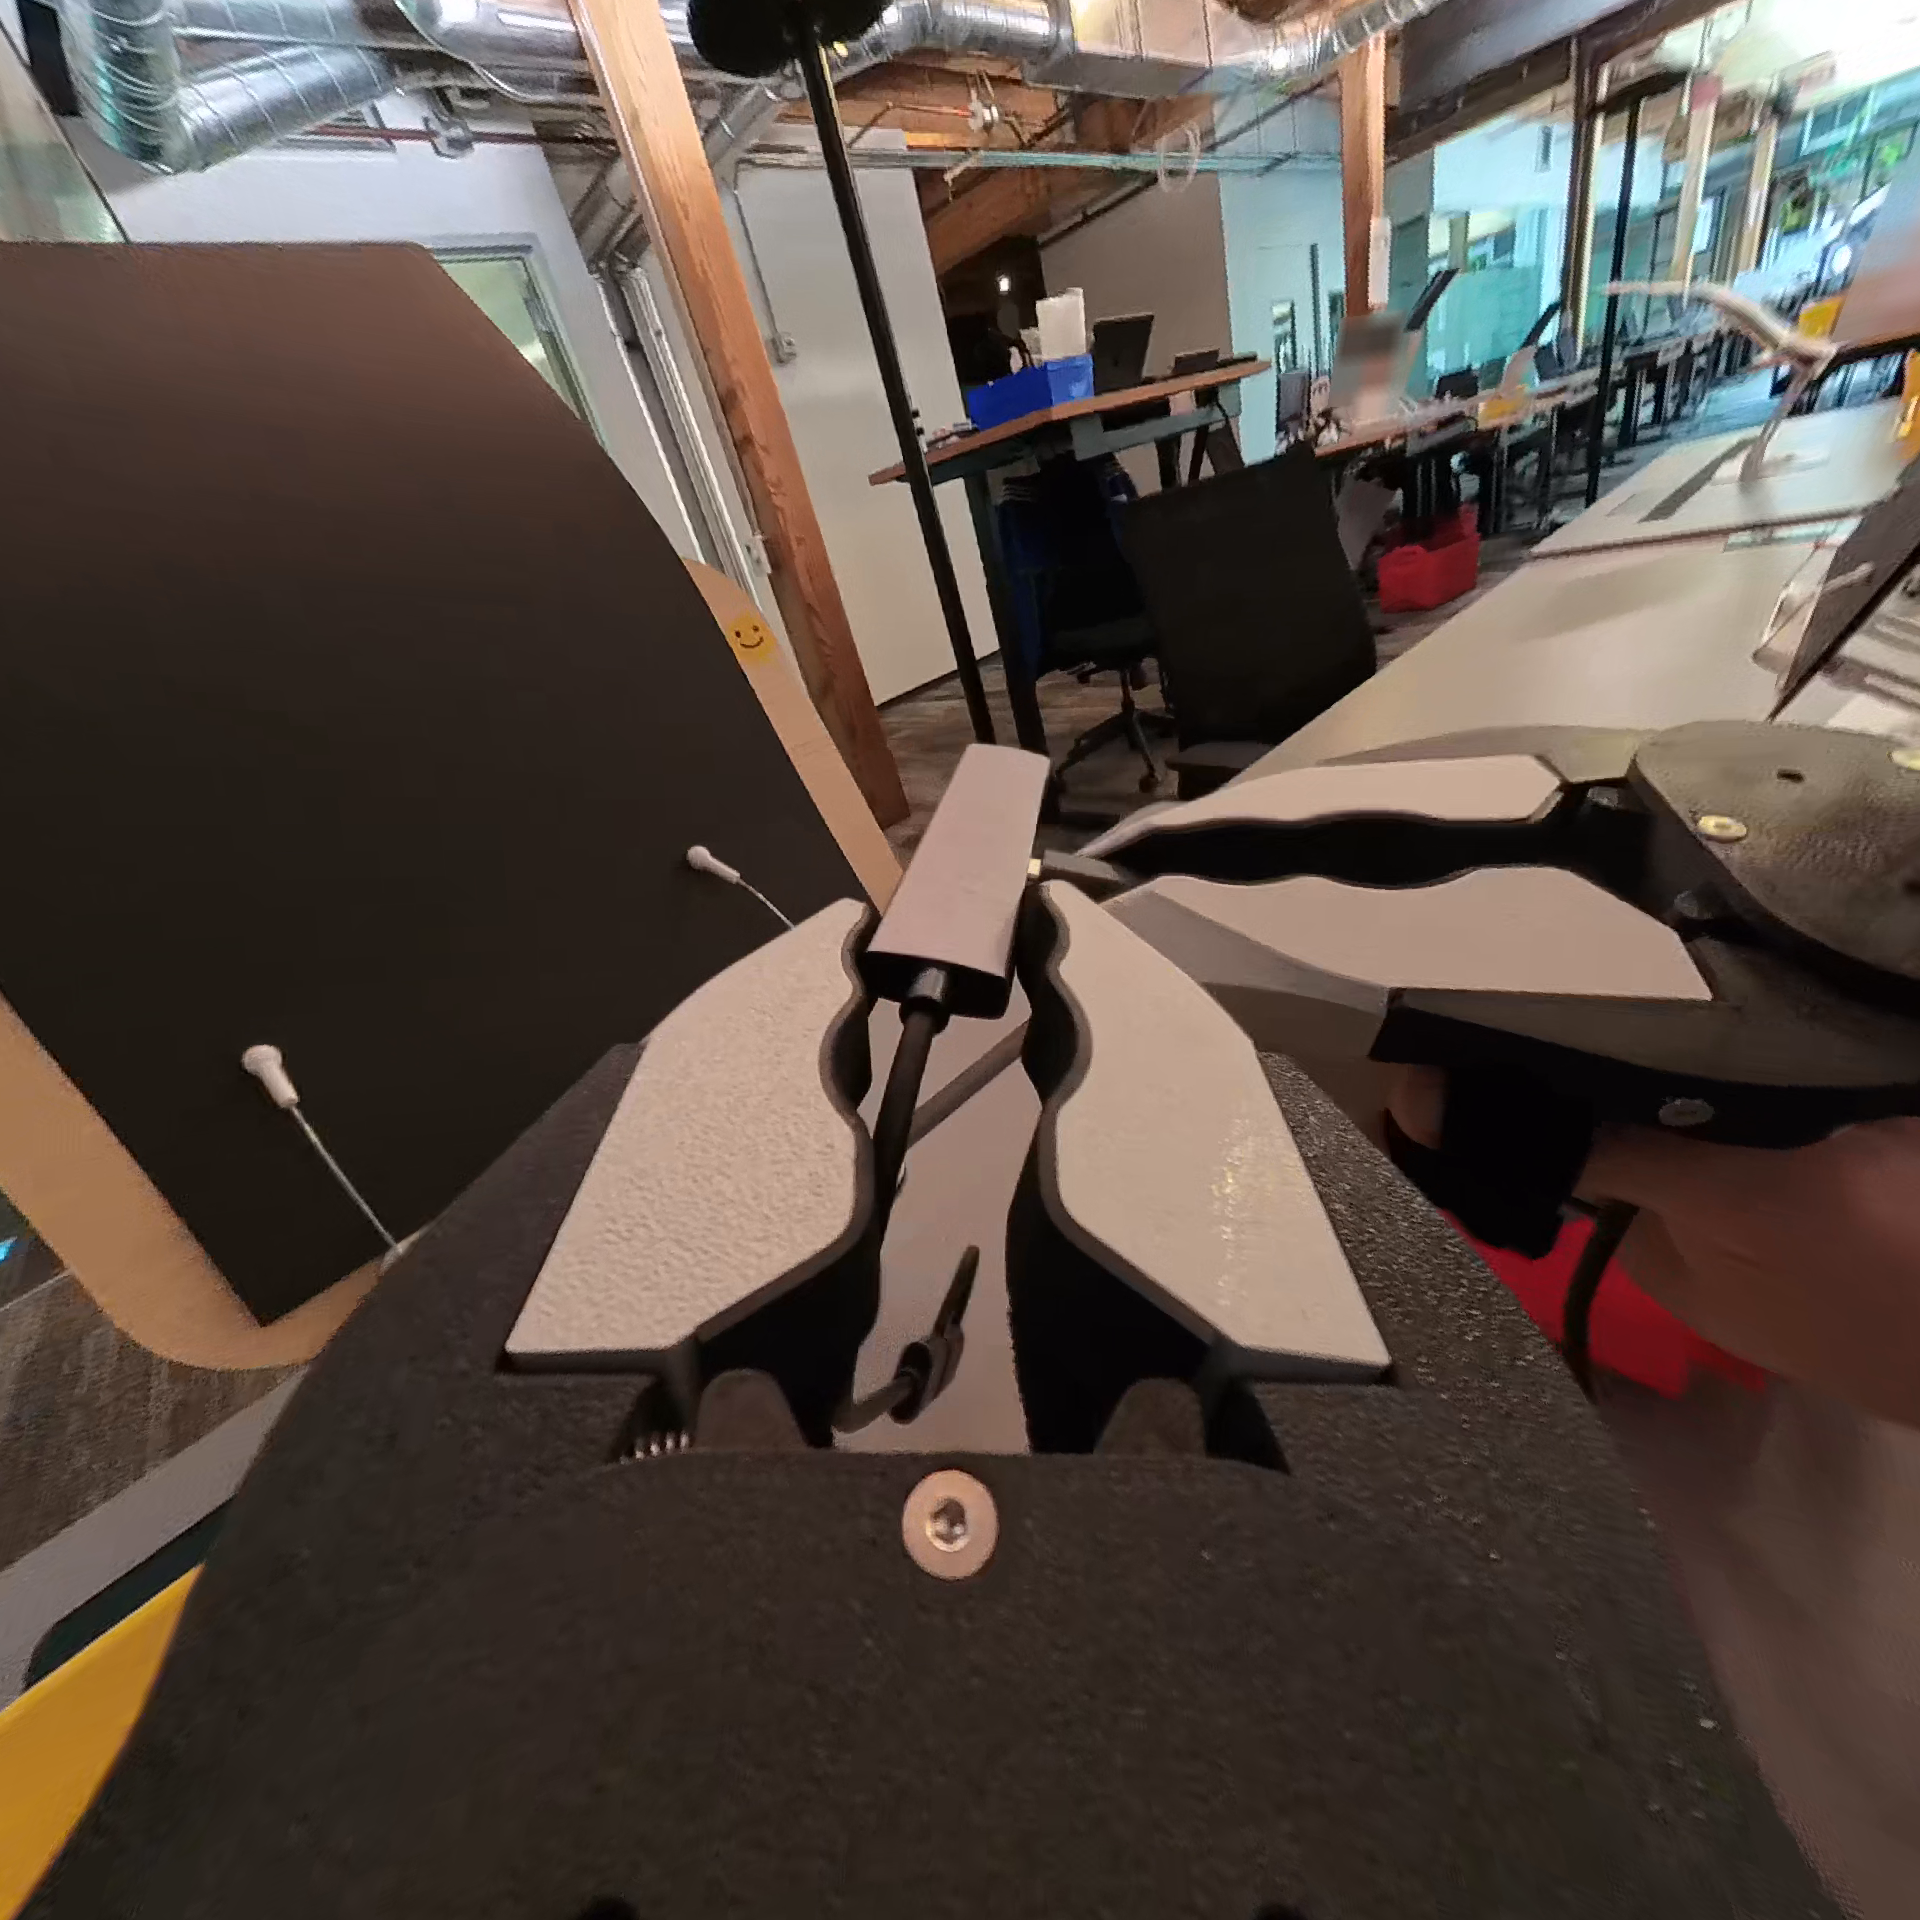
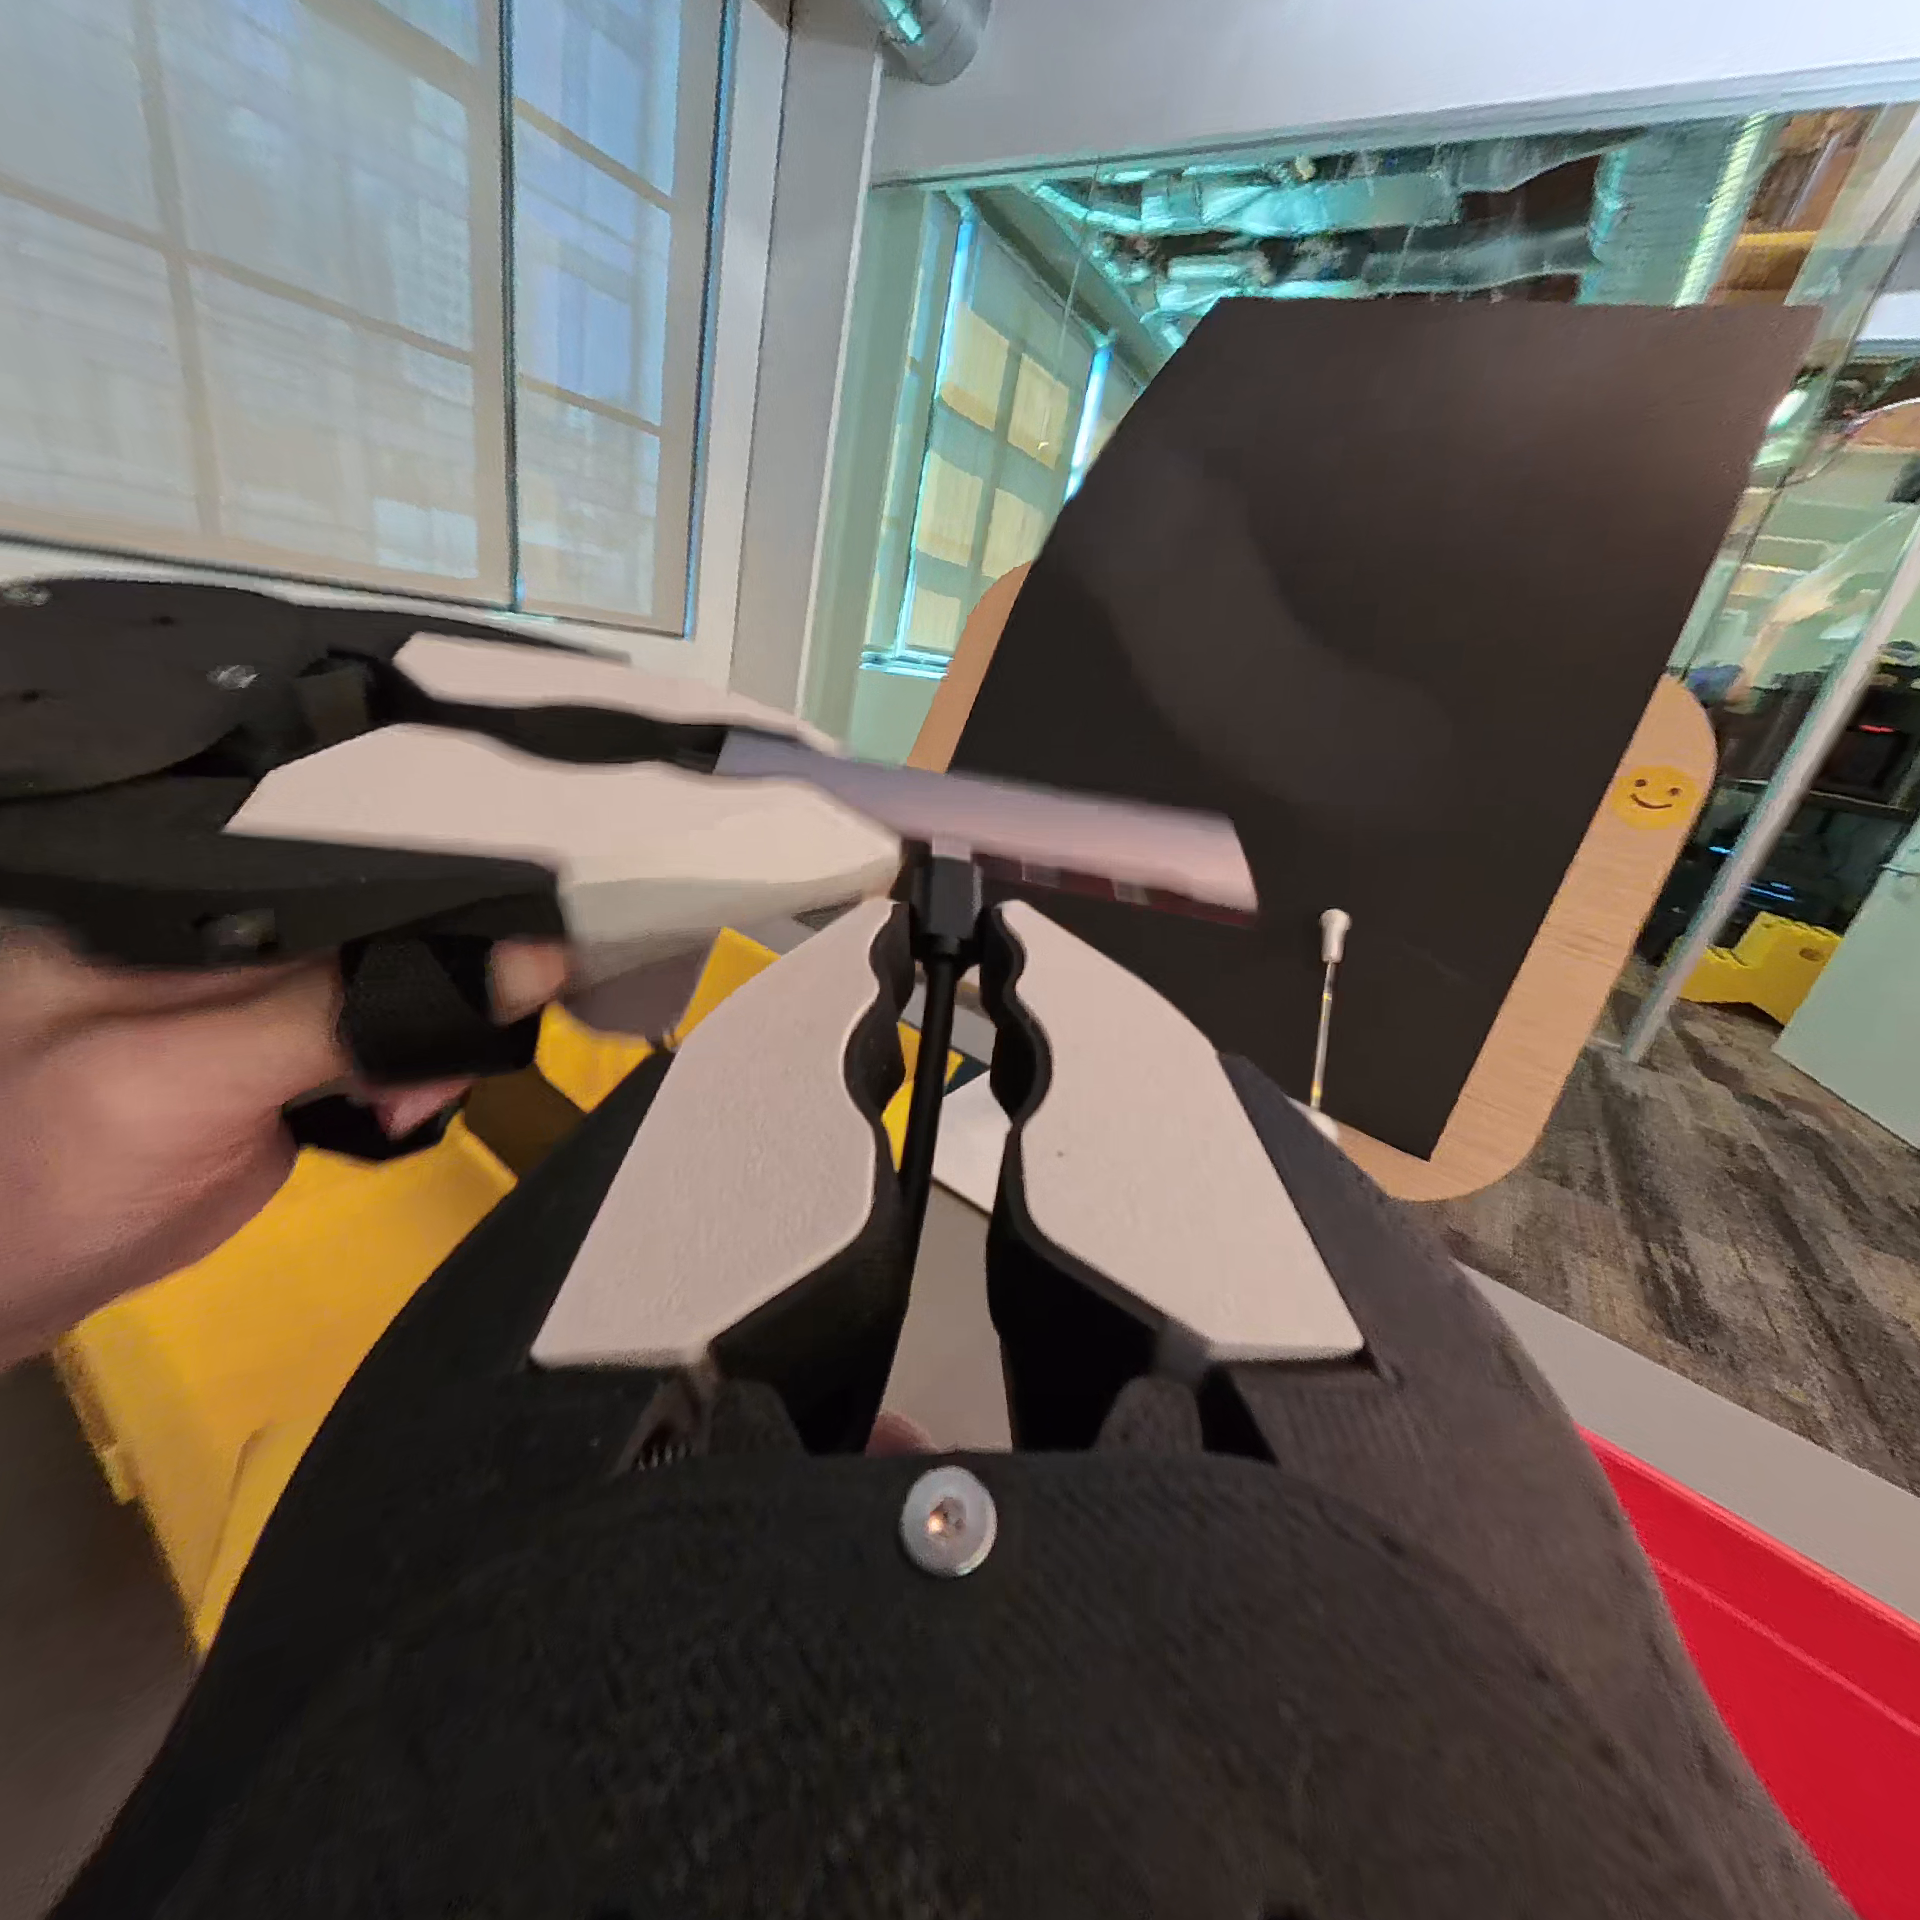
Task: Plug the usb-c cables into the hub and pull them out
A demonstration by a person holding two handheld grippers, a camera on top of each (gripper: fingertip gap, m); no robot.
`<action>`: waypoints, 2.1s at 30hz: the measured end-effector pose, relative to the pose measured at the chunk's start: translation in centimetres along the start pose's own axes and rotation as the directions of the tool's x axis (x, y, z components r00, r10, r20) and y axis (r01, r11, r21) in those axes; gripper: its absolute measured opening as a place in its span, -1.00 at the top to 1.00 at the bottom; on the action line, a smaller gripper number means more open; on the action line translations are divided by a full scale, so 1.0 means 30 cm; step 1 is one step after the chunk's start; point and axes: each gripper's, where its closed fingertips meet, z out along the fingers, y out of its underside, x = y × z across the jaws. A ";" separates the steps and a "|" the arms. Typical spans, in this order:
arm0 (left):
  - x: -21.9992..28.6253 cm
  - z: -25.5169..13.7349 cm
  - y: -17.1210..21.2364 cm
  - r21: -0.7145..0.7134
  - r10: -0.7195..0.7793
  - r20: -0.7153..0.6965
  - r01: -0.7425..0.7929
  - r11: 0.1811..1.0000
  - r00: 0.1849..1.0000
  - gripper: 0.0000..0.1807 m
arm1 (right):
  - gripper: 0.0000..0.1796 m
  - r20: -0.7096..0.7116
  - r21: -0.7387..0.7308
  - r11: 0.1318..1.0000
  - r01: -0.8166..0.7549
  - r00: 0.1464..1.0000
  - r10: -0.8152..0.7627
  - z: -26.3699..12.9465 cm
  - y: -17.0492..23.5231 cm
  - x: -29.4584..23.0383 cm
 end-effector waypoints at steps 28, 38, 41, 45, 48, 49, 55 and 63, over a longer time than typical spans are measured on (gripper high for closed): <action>-0.152 -0.235 -0.253 0.176 -0.206 -0.208 0.244 0.954 0.956 0.73 | 0.85 0.382 -0.119 0.985 0.124 0.922 -0.070 -0.071 -0.078 -0.030; -0.201 -0.262 -0.258 0.186 -0.199 -0.155 0.226 0.956 0.968 0.74 | 0.85 0.356 -0.104 0.919 0.380 0.877 -0.323 0.083 -0.552 0.056; -0.215 -0.270 -0.260 0.191 -0.240 -0.172 0.271 0.943 0.955 0.73 | 0.83 0.303 -0.122 0.895 0.429 0.875 -0.378 0.087 -0.723 0.115; -0.211 -0.277 -0.264 0.182 -0.269 -0.208 0.307 0.934 0.941 0.73 | 0.84 0.180 -0.195 0.863 0.466 0.882 -0.436 0.060 -0.905 0.264; -0.205 -0.277 -0.265 0.177 -0.269 -0.213 0.308 0.935 0.939 0.74 | 0.85 0.117 -0.252 0.845 0.471 0.882 -0.456 0.006 -0.990 0.366; -0.200 -0.277 -0.266 0.174 -0.268 -0.218 0.308 0.935 0.938 0.74 | 0.85 0.108 -0.292 0.838 0.462 0.886 -0.451 -0.016 -0.990 0.398; -0.172 -0.275 -0.271 0.161 -0.261 -0.247 0.305 0.939 0.933 0.73 | 0.85 0.066 -0.484 0.776 0.405 0.901 -0.429 -0.150 -0.820 0.584; -0.155 -0.267 -0.268 0.151 -0.250 -0.256 0.294 0.944 0.934 0.73 | 0.84 0.101 -0.655 0.659 0.369 0.908 -0.407 -0.258 -0.426 0.725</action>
